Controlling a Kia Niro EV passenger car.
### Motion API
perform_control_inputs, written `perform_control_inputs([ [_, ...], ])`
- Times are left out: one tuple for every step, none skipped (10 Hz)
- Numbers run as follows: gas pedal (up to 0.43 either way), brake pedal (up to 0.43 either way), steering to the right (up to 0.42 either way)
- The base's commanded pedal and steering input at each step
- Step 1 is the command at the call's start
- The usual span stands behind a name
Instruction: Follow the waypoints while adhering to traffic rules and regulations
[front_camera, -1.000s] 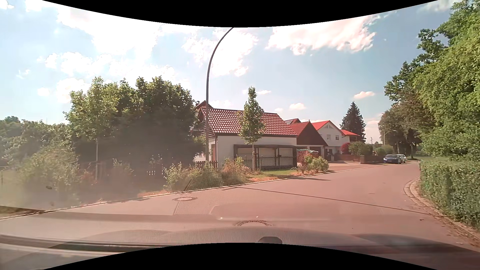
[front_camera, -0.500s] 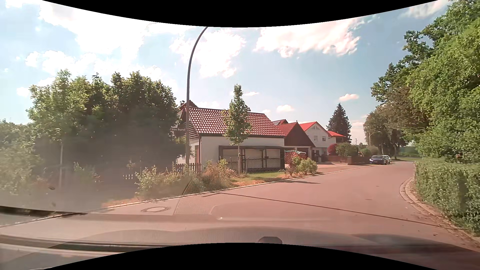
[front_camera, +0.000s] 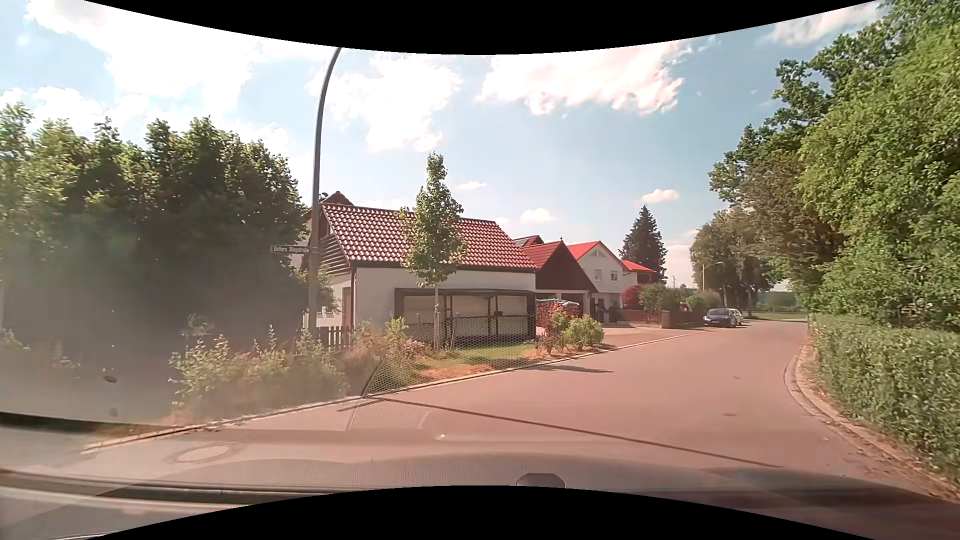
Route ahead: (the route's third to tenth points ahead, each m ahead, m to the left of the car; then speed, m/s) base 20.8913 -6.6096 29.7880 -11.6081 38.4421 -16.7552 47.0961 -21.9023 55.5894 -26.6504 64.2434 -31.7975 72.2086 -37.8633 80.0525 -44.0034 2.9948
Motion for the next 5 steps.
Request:
perform_control_inputs([
  [0.268,0.000,0.244],
  [0.228,0.000,0.245],
  [0.177,0.000,0.247],
  [0.177,0.000,0.249],
  [0.177,0.000,0.250],
])
